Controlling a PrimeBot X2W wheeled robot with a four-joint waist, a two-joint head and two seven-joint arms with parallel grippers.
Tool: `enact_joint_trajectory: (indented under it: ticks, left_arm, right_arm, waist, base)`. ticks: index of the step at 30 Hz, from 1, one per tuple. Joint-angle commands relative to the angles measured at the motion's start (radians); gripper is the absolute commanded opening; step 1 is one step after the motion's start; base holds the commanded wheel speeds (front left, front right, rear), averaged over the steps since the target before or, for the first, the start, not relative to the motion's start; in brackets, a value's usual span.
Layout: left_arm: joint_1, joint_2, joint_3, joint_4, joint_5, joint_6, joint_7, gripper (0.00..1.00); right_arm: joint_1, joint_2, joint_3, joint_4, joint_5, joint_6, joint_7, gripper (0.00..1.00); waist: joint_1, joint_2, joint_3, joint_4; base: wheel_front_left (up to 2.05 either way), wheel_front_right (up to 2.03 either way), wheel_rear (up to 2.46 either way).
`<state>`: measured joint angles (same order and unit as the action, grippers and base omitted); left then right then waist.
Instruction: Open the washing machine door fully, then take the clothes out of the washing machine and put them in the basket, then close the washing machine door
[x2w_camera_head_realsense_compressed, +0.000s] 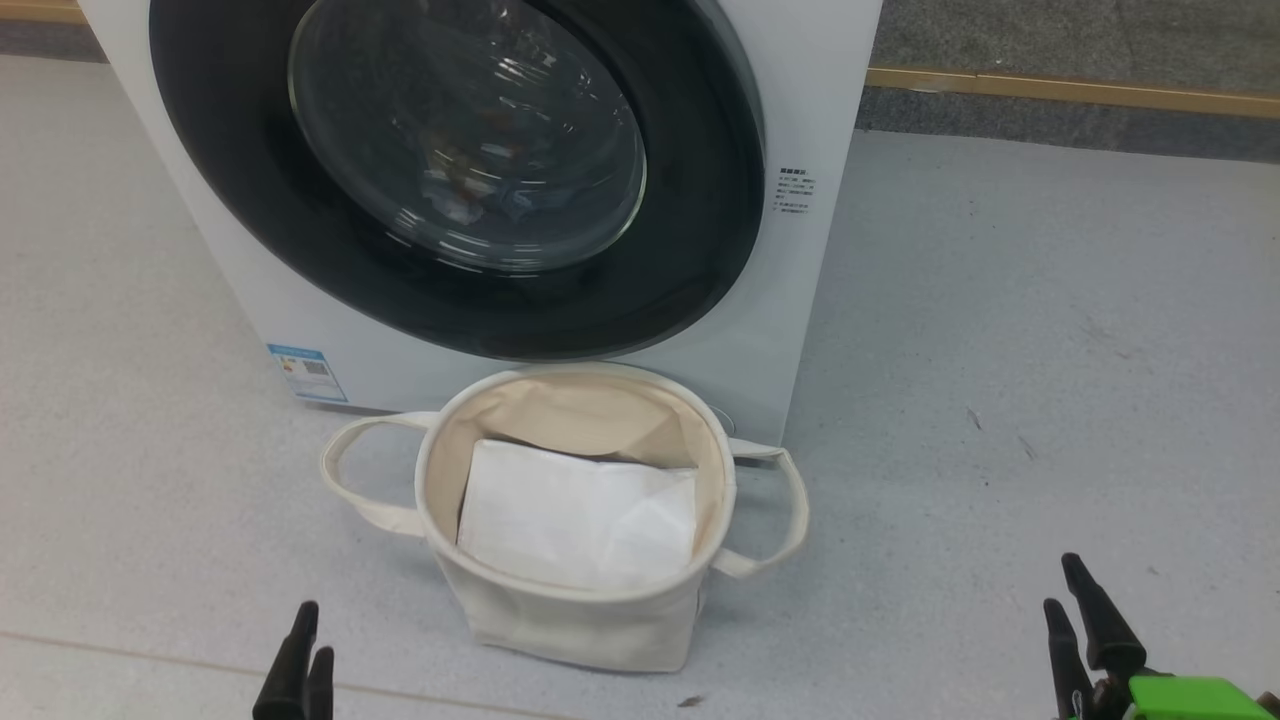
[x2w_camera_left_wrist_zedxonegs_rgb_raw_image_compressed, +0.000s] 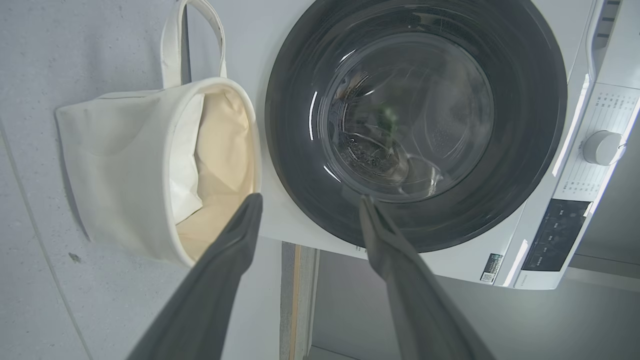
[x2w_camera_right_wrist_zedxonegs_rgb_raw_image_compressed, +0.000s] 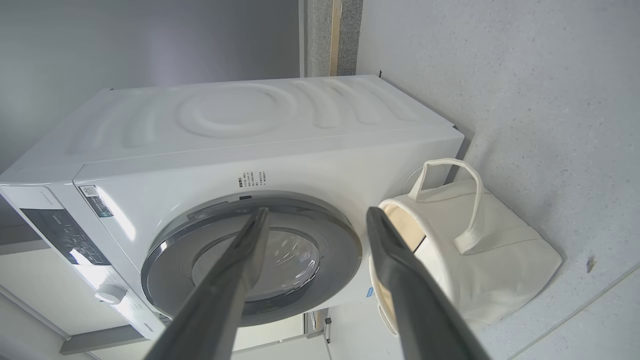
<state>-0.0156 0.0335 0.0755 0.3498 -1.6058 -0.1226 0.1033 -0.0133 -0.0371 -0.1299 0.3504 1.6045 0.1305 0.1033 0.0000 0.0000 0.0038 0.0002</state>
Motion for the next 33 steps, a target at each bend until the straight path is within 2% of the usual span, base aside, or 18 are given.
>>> enact_joint_trajectory:
  ticks: [1,4,8,14,23,33]
  left_arm:
    - [-0.033,0.005,0.001,-0.036,0.001,-0.001,-0.011,1.0]
    - [-0.032,0.005,0.002,-0.043,0.004,-0.001,-0.02,1.0]
    - [-0.031,0.006,0.007,-0.055,0.011,-0.001,-0.031,1.0]
    - [-0.035,0.006,0.022,-0.075,0.026,-0.001,-0.049,1.0]
    - [-0.043,0.007,0.056,-0.121,0.103,-0.002,-0.075,1.0]
    - [-0.053,0.008,0.064,-0.193,0.232,0.01,-0.102,1.0]
  right_arm:
    - [-0.034,-0.002,0.005,-0.037,-0.009,0.0,-0.011,1.0]
    - [-0.036,-0.003,0.007,-0.044,-0.013,0.0,-0.019,1.0]
    - [-0.038,-0.003,0.015,-0.057,-0.023,0.0,-0.031,1.0]
    - [-0.047,-0.004,0.019,-0.078,-0.051,0.0,-0.049,1.0]
    - [-0.067,-0.004,0.037,-0.094,-0.116,0.0,-0.075,1.0]
    - [-0.097,-0.005,0.057,-0.123,-0.287,0.0,-0.101,1.0]
  waist:
    - [0.0007,0.0,0.0,0.0]
    - [0.0023,0.0,-0.002,0.001]
    - [0.0002,0.0,0.0,0.003]
    - [0.0,0.0,0.003,0.005]
    - [0.0,0.0,0.005,0.007]
    - [0.0,0.0,0.007,0.009]
  base:
    - [0.0,0.0,0.0]
    - [0.0,0.0,0.0]
    - [0.0,0.0,0.0]
    - [0.0,0.0,0.0]
    - [0.0,0.0,0.0]
    - [0.0,0.0,0.0]
